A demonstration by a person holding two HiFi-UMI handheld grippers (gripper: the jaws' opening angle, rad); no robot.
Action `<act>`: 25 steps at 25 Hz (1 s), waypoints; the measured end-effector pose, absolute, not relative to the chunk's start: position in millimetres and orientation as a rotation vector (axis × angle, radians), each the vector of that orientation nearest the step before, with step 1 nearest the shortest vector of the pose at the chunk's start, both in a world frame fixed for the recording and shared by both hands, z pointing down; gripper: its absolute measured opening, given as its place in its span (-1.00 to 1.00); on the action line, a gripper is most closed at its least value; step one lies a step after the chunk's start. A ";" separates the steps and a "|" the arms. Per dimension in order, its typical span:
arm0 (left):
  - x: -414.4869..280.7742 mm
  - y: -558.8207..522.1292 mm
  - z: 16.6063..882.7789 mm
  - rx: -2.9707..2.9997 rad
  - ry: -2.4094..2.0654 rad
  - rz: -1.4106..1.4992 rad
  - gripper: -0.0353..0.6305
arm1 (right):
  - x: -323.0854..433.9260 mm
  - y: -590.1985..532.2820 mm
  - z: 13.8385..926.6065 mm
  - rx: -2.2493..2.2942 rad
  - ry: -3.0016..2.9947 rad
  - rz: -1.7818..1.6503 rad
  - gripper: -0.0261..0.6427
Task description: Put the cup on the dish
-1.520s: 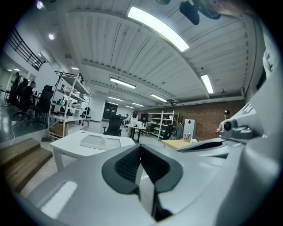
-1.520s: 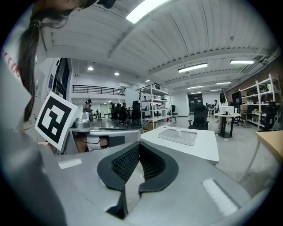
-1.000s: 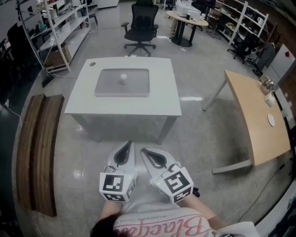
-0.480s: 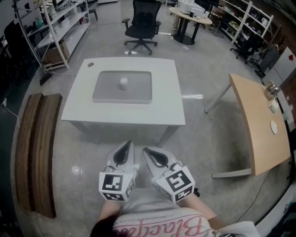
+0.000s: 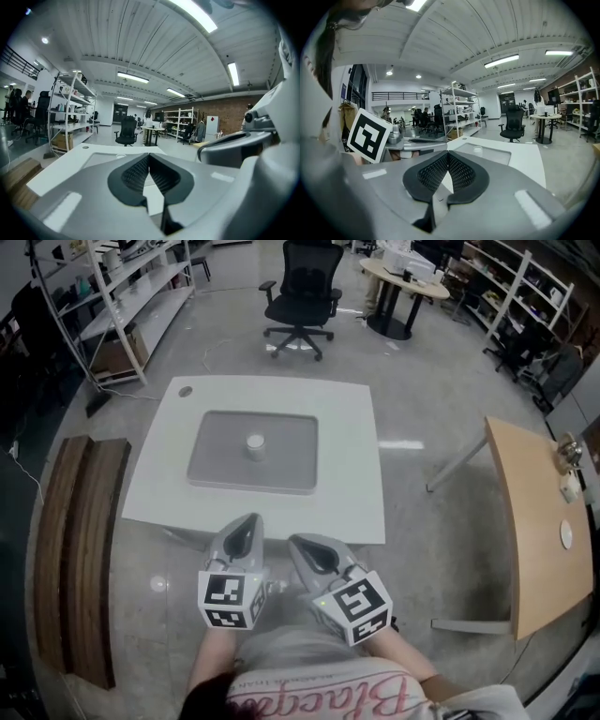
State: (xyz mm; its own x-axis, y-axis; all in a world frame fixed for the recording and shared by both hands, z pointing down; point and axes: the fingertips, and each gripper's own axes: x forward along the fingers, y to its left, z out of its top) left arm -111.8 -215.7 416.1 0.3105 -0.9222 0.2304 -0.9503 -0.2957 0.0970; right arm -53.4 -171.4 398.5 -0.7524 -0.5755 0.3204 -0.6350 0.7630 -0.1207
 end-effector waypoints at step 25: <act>-146.5 -388.7 551.6 2.142 -1.703 0.435 0.44 | -69.0 -295.5 427.1 0.879 -2.618 0.460 -0.92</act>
State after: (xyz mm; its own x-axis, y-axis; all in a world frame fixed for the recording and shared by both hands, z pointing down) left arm -146.5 -388.7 551.6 0.2227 -0.8608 0.4576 -0.9748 -0.2024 0.0937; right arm -69.0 -295.5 427.1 -0.7507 -0.5152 0.4136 -0.6253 0.7560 -0.1933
